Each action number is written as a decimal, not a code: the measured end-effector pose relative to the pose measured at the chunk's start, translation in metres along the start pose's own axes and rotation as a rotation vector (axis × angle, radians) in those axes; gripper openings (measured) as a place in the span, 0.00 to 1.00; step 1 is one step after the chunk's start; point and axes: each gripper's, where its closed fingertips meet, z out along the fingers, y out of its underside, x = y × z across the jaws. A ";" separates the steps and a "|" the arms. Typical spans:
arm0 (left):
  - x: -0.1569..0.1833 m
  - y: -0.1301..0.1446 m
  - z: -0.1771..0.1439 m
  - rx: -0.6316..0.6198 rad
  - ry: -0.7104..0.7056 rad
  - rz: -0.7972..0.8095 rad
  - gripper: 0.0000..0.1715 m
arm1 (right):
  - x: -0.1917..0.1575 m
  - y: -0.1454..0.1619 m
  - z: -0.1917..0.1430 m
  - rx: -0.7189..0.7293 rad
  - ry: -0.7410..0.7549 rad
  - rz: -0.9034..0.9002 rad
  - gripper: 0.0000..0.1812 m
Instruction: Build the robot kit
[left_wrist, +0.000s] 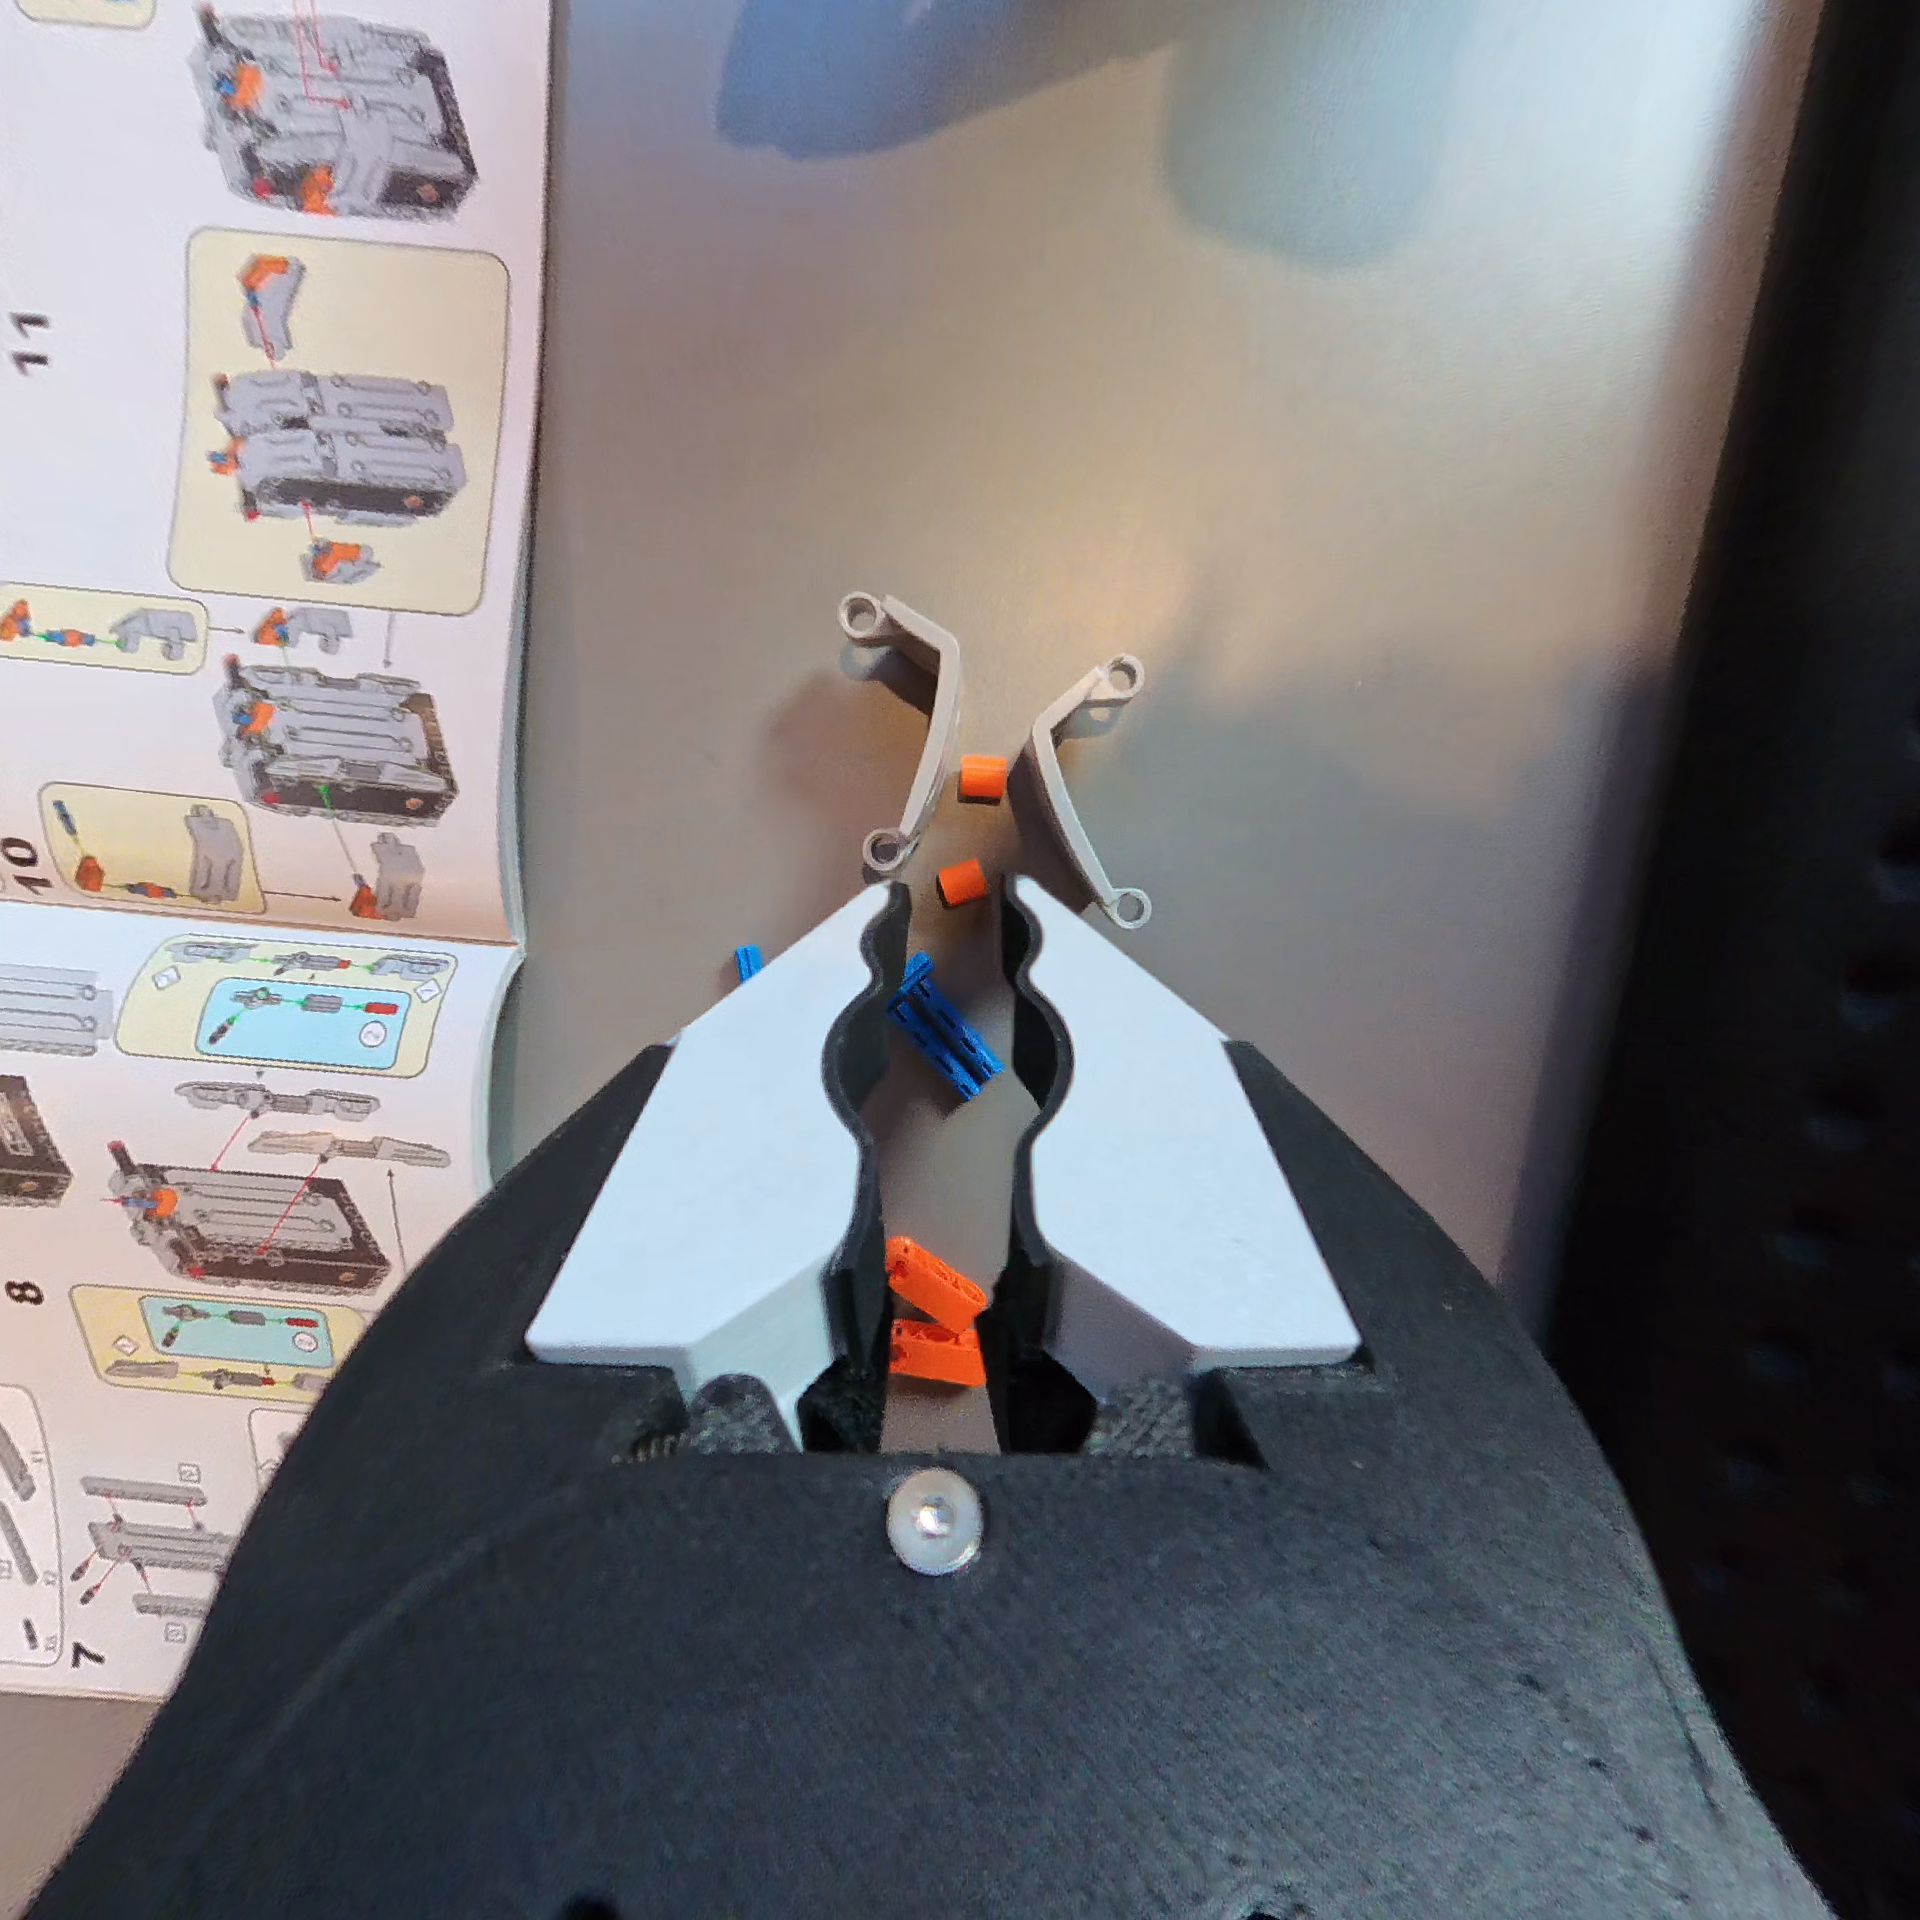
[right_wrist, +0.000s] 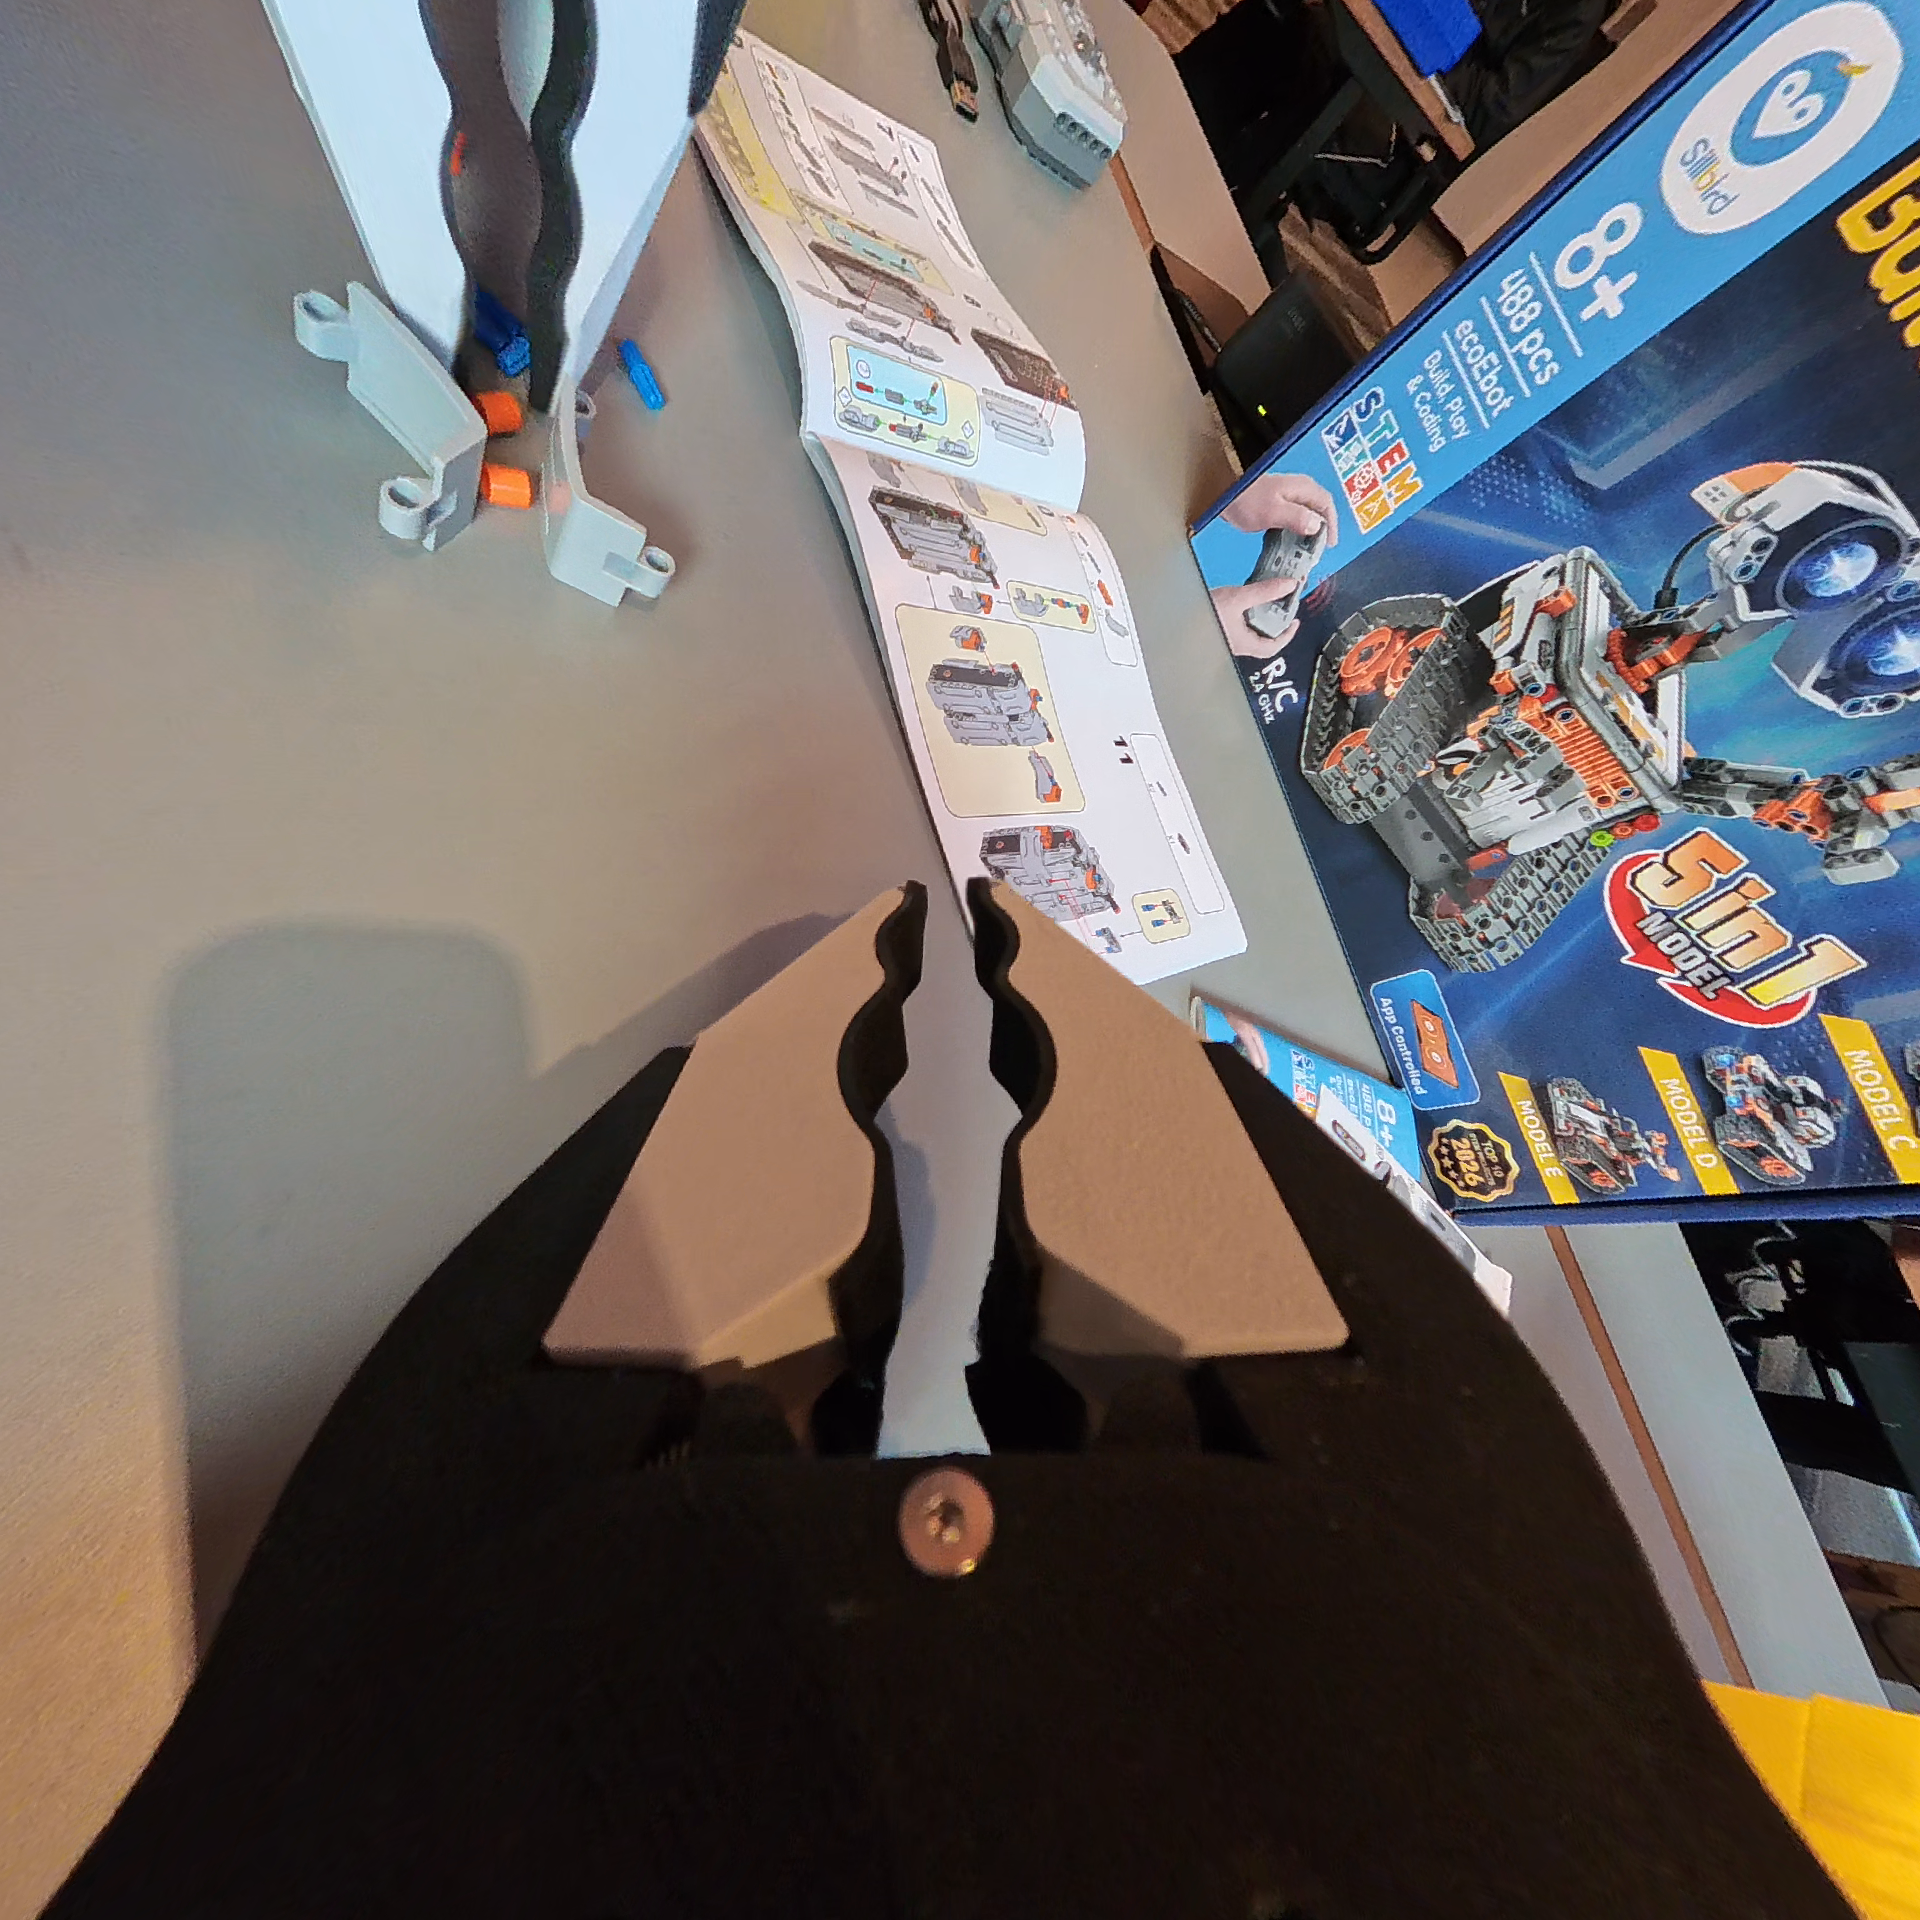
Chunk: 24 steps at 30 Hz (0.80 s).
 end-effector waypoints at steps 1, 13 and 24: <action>0.000 -0.005 -0.004 0.024 -0.002 -0.008 0.12 | 0.001 -0.001 -0.001 0.003 0.003 0.000 0.04; -0.064 -0.074 -0.173 0.483 -0.360 -0.252 0.25 | 0.034 -0.039 -0.004 0.186 0.084 0.204 0.16; -0.089 -0.111 -0.307 1.117 -0.392 -0.387 0.48 | 0.155 -0.188 -0.068 0.634 0.076 0.460 0.14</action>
